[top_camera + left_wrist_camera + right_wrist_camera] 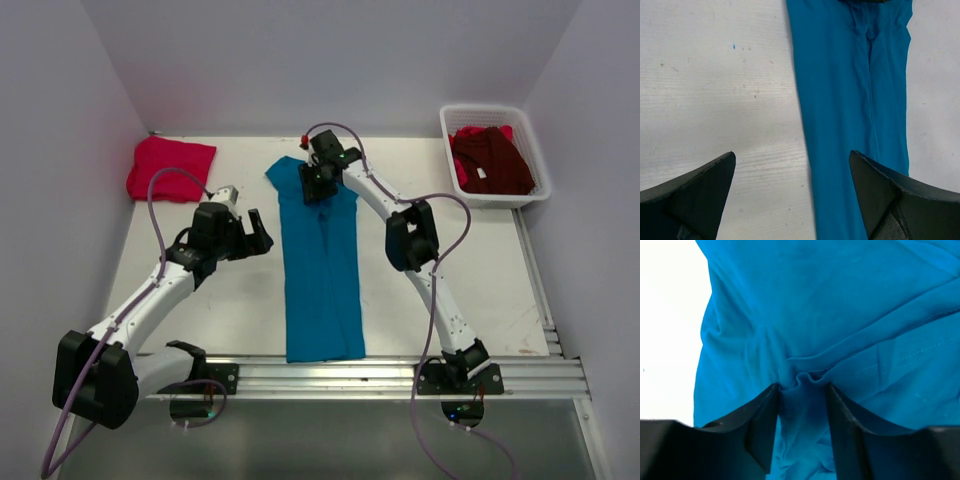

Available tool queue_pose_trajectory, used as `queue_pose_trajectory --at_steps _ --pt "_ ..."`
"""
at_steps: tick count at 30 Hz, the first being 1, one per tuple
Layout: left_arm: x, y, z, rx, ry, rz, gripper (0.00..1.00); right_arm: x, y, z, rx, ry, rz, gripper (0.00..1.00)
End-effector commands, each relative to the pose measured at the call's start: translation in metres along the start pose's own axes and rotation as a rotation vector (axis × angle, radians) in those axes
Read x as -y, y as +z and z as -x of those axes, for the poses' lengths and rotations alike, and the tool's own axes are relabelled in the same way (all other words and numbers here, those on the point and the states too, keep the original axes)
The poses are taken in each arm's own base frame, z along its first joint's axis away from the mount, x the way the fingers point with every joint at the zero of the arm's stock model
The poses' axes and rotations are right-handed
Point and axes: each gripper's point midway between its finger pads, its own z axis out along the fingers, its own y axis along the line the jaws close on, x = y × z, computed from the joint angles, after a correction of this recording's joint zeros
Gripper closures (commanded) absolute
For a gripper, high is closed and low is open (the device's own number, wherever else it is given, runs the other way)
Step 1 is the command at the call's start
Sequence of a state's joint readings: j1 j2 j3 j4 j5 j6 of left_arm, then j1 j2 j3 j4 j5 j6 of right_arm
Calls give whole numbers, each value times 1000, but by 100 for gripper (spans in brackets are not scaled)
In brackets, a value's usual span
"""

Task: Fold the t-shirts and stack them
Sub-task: Fold the tshirt

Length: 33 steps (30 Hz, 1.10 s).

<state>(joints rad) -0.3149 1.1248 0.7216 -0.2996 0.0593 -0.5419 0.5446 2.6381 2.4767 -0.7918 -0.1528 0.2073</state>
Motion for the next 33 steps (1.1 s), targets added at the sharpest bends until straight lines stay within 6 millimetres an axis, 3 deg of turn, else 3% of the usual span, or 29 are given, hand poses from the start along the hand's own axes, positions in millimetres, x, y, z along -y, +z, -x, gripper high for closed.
queue_pose_trajectory --at_steps 1,7,19,28,33 --pt "11 -2 12 53 -14 -44 0 -10 -11 6 18 -10 34 56" --pt "11 0 9 46 -17 -47 0 -10 -26 9 36 -16 31 61" --pt "13 8 4 25 -21 -61 1 -18 -71 32 126 -44 28 57" --pt "12 12 0 13 -23 -55 1 -5 -77 34 137 -38 -56 65" --pt "12 12 3 25 -21 -55 2 -8 -77 32 127 -36 -43 70"
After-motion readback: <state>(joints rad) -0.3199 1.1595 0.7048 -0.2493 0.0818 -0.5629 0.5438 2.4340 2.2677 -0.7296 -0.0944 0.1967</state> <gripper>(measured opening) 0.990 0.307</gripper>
